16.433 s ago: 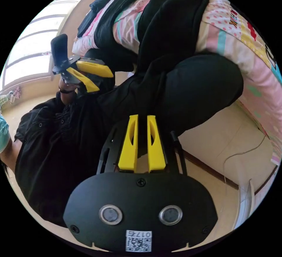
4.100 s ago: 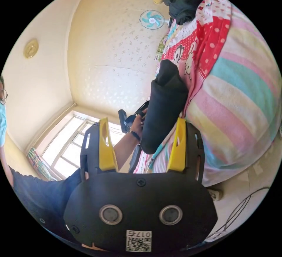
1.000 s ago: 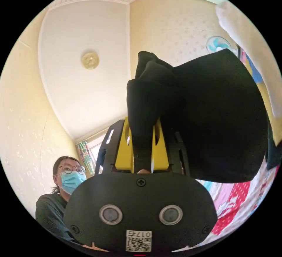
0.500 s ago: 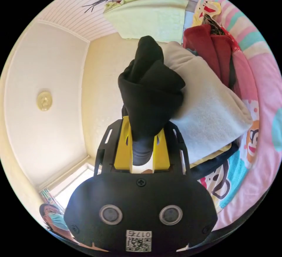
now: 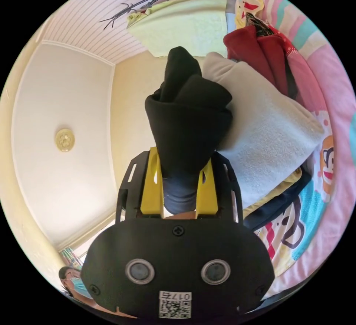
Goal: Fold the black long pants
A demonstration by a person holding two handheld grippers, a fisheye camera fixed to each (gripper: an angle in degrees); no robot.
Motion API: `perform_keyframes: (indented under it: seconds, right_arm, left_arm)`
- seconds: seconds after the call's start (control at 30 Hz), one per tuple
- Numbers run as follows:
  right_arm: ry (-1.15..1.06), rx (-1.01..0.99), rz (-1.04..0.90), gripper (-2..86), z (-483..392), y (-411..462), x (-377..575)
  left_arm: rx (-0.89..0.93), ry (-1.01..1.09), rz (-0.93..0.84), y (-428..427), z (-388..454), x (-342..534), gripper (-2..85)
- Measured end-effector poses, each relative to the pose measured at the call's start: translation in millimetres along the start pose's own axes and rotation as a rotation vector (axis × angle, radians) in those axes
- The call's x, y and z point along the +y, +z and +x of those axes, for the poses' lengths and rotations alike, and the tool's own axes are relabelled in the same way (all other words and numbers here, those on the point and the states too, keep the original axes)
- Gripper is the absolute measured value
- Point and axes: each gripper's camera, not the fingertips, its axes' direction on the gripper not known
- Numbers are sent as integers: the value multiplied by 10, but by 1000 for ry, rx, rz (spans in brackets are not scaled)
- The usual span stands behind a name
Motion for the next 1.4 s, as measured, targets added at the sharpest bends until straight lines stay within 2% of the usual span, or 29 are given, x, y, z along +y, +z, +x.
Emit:
perform_keyframes:
  seconds: [0.23, 0.57, 0.93, 1.17, 1.4]
  right_arm:
    - [-23, 31, 59, 128, -163, 637, -112]
    - [-278, 418, -109, 113, -302, 1673, -399]
    - [-242, 199, -70, 120, 316, 999, -286]
    - [-127, 49, -58, 138, 892, 459, -210]
    - [-115, 90, -79, 159, 1438, -69, 14]
  left_arm:
    - [61, -31, 6, -218, -126, -73, -10]
    - [100, -58, 9, -455, -210, -146, -9]
    - [132, -72, 14, -625, -233, -162, -9]
    - [162, -78, 21, -677, -226, -133, -10]
    - [172, -81, 22, -666, -179, -92, -10]
